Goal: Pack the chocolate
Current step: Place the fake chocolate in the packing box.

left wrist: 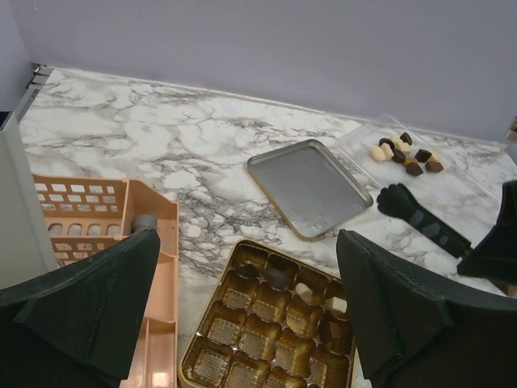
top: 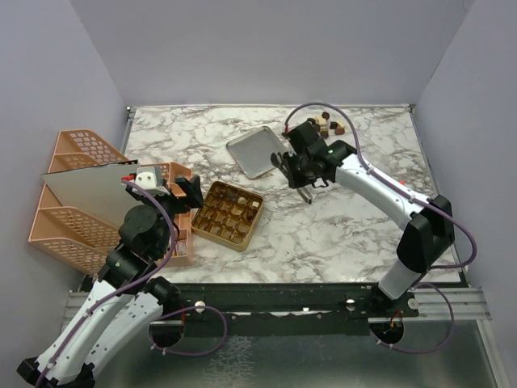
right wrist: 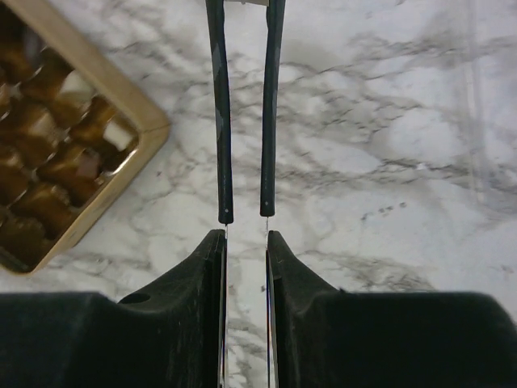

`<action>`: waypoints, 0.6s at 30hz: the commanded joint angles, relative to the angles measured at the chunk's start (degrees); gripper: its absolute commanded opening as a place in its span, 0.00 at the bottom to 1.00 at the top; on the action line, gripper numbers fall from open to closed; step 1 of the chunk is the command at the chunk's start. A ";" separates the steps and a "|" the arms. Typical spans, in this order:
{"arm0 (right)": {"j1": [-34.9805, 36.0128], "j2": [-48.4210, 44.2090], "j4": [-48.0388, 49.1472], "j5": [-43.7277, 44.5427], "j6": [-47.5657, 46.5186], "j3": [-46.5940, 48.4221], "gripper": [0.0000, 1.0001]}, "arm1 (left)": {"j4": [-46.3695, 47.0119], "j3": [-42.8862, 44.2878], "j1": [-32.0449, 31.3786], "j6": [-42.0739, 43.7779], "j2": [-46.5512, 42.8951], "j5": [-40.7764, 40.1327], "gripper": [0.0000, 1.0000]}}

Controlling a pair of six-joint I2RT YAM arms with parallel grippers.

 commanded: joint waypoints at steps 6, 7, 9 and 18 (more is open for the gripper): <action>14.12 -5.83 2.88 -7.20 7.20 -5.67 0.24 | 2.63 -1.57 -0.02 0.61 -2.47 -2.74 0.99; 15.35 -5.91 2.93 -7.20 7.58 -5.66 0.24 | 2.62 -1.52 -0.02 0.61 -2.26 -2.70 0.99; 17.23 -5.53 2.83 -6.76 8.11 -5.22 0.24 | 2.45 -1.38 -0.02 0.57 -2.04 -2.47 0.99; 21.47 -1.21 2.63 -5.85 8.24 -4.15 0.25 | 2.28 -1.50 0.07 0.44 -2.57 -2.52 0.99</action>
